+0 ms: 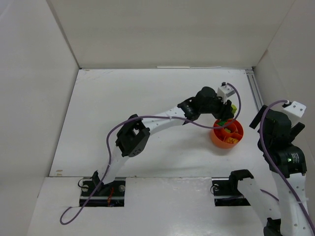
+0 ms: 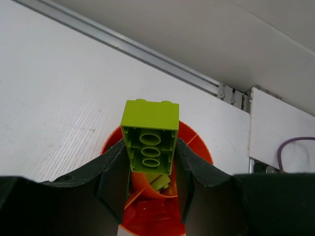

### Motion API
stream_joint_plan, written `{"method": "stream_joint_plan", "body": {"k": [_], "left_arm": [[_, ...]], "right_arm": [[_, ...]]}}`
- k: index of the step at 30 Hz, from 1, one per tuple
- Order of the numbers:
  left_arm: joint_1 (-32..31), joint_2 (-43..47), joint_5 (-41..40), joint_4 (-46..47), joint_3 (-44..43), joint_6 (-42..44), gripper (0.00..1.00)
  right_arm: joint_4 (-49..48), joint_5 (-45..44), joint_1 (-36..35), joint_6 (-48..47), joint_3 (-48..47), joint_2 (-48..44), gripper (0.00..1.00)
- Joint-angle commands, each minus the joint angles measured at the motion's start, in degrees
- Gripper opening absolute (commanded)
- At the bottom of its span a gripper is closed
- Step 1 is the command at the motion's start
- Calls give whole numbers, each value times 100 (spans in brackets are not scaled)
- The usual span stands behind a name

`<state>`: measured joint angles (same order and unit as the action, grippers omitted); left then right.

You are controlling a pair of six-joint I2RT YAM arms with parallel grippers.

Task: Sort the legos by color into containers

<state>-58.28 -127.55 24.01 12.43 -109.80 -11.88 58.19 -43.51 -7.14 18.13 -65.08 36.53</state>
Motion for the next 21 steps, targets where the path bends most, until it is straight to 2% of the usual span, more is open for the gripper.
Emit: {"method": "stream_joint_plan", "body": {"k": [1, 17, 18, 21], "left_arm": [[-87, -25, -414, -3, -288, 107, 3], [-333, -130, -450, -82, 20, 107, 4], [-385, -130, -641, -82, 20, 176, 4], [-386, -130, -757, -144, 73, 177, 8]], "right_arm": [[-247, 9, 37, -143, 30, -50, 100], [-467, 167, 37, -249, 189, -225, 100], [-467, 167, 37, -249, 189, -226, 100], [-519, 167, 37, -301, 189, -287, 100]]}}
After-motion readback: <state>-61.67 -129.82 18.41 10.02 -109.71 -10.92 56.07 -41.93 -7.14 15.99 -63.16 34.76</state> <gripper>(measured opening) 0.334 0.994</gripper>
